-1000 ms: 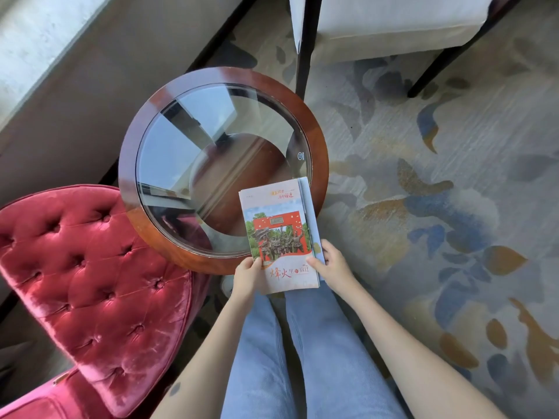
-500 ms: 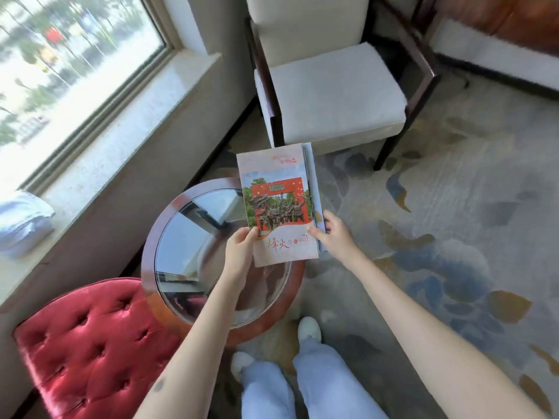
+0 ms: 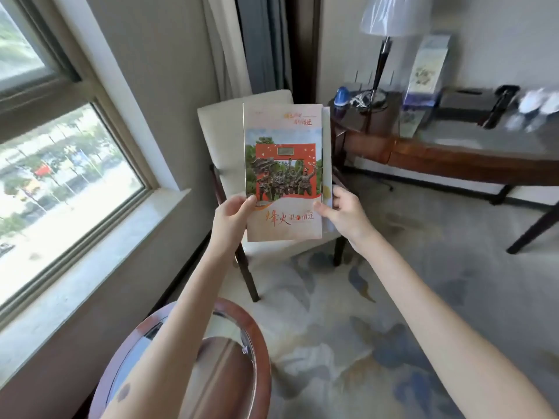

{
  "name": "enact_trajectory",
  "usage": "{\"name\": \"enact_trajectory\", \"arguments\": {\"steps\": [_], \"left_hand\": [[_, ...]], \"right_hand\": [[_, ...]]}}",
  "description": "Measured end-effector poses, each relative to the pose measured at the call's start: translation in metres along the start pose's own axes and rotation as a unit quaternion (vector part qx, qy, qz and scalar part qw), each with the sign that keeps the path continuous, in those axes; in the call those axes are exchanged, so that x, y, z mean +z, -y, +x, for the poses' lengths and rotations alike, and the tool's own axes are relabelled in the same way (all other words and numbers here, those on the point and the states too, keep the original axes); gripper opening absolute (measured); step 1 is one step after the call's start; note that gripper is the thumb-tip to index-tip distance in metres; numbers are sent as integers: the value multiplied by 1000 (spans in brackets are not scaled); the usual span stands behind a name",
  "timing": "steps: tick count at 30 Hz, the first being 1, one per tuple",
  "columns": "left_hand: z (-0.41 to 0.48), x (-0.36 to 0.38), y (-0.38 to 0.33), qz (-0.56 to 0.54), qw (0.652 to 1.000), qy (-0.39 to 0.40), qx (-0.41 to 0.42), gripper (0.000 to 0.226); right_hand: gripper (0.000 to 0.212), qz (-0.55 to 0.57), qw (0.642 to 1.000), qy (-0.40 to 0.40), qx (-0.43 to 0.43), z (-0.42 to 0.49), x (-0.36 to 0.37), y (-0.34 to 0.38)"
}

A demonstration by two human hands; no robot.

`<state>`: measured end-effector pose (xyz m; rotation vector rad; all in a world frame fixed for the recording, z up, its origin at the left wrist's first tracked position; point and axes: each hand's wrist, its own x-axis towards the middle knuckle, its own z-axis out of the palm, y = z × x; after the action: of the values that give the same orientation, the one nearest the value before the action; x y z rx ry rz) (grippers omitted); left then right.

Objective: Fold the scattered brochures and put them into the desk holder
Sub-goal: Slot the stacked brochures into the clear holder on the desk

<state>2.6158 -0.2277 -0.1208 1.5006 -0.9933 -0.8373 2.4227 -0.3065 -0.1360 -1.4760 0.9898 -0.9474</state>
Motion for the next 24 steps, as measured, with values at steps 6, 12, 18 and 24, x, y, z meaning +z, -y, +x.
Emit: {"name": "enact_trajectory", "arguments": {"steps": [6, 12, 18, 24], "left_hand": [[40, 55, -36, 1, 998, 53, 41, 27], [100, 128, -55, -12, 994, 93, 62, 23], [189, 203, -62, -19, 990, 113, 76, 23], [277, 290, -80, -13, 985, 151, 78, 22]], "right_hand": [[23, 11, 998, -62, -25, 20, -61, 24], [24, 9, 994, -107, -31, 66, -130, 24], [24, -3, 991, -136, -20, 148, -198, 15], [24, -11, 986, -168, 4, 226, -276, 13]]}}
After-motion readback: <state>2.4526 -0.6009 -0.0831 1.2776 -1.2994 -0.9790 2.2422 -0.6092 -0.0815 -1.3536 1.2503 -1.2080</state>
